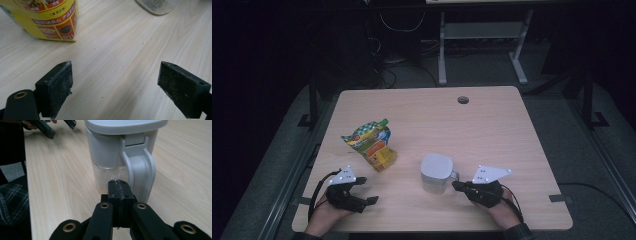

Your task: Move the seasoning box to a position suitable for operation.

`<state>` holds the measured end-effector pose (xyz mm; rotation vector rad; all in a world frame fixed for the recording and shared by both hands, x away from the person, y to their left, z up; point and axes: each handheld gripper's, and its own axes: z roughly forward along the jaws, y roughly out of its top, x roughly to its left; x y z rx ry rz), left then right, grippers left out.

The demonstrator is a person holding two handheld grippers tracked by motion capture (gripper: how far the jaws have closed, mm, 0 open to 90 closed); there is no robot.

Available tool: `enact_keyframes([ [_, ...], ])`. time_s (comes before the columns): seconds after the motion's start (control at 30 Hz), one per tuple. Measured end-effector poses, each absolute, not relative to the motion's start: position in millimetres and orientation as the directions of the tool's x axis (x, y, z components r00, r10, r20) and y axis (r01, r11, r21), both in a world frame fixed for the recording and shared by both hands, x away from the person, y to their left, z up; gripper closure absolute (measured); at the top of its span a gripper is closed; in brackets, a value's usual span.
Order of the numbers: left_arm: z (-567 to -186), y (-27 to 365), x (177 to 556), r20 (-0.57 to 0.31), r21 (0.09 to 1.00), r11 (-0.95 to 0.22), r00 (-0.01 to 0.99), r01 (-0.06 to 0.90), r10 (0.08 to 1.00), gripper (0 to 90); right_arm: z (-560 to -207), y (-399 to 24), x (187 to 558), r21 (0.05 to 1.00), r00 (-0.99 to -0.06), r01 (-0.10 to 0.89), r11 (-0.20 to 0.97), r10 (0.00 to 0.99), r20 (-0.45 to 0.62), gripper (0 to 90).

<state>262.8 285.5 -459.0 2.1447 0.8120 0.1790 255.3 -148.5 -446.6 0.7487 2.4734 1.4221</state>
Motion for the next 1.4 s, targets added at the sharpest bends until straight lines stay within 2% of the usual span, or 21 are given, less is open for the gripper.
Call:
enact_keyframes([
  [0.53,-459.2,284.7,262.9,-0.142,0.738,-0.463,0.783,0.491,0.605,12.3,-446.3,-159.1,273.3,0.859,-0.840,0.326,0.394,0.538,0.072,89.4],
  [1.4,-459.5,284.9,262.8,-0.145,0.739,-0.459,0.781,0.494,0.607,12.4,-446.6,-170.5,275.8,0.867,-0.813,0.338,0.366,0.578,0.073,89.4],
])
